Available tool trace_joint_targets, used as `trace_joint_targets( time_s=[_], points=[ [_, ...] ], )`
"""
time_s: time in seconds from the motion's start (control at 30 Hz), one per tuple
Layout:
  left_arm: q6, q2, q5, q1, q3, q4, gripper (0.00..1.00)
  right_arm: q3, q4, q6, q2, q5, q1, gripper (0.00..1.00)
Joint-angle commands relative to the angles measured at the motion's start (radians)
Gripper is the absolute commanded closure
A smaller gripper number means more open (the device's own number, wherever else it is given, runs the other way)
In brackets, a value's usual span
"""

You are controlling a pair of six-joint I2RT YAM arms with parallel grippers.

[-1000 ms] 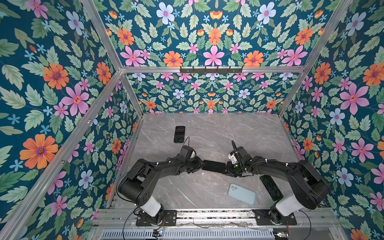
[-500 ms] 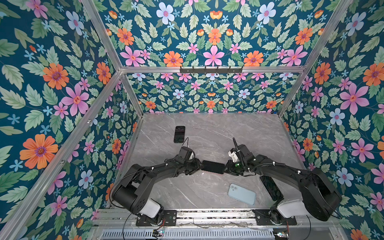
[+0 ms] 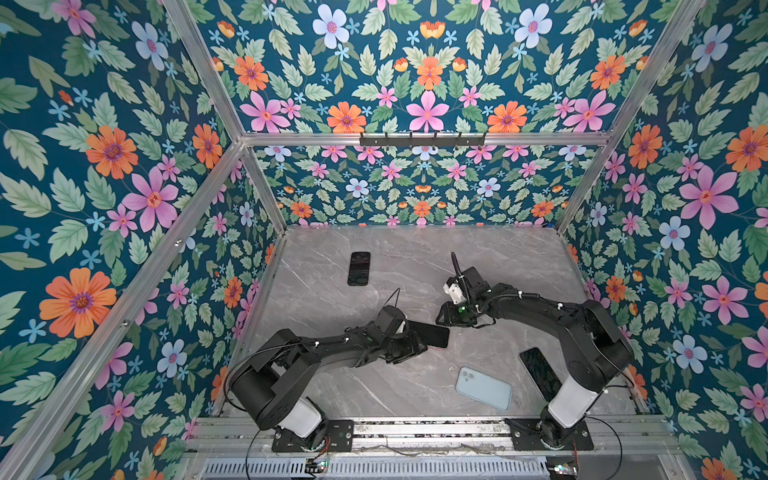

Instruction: Put the phone into the phone case

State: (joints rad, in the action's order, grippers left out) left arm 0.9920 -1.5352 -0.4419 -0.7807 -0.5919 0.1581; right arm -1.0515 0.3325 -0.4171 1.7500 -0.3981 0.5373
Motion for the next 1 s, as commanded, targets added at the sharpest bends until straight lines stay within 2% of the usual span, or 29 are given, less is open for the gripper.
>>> trace_joint_targets(
  time_s=[0.0, 0.3, 0.53, 0.63, 0.8, 0.9, 0.97],
  points=[
    [0.001, -0.027, 0.033, 0.0, -0.014, 0.022, 0.42, 0.001, -0.004, 0.067, 0.02, -0.079, -0.001, 0.53],
    [-0.013, -0.084, 0.039, 0.029, -0.043, 0.044, 0.5, 0.057, -0.008, 0.076, 0.035, -0.153, -0.007, 0.58],
    [-0.064, -0.132, 0.01, 0.069, -0.134, 0.002, 0.6, 0.153, -0.056, -0.016, -0.051, -0.184, 0.03, 0.63],
    [-0.05, -0.161, -0.055, 0.078, -0.155, 0.052, 0.64, 0.201, -0.106, -0.092, -0.078, -0.183, 0.053, 0.71],
    [-0.063, -0.156, -0.069, 0.089, -0.16, -0.035, 0.66, 0.26, -0.127, -0.164, -0.149, -0.143, 0.062, 0.76],
    [-0.007, -0.108, -0.107, 0.075, -0.128, -0.123, 0.7, 0.256, -0.049, -0.179, -0.19, -0.082, 0.062, 0.77],
    [0.003, -0.052, -0.066, 0.068, -0.133, -0.221, 0.72, 0.269, -0.026, -0.231, -0.227, -0.035, 0.063, 0.76]
  ],
)
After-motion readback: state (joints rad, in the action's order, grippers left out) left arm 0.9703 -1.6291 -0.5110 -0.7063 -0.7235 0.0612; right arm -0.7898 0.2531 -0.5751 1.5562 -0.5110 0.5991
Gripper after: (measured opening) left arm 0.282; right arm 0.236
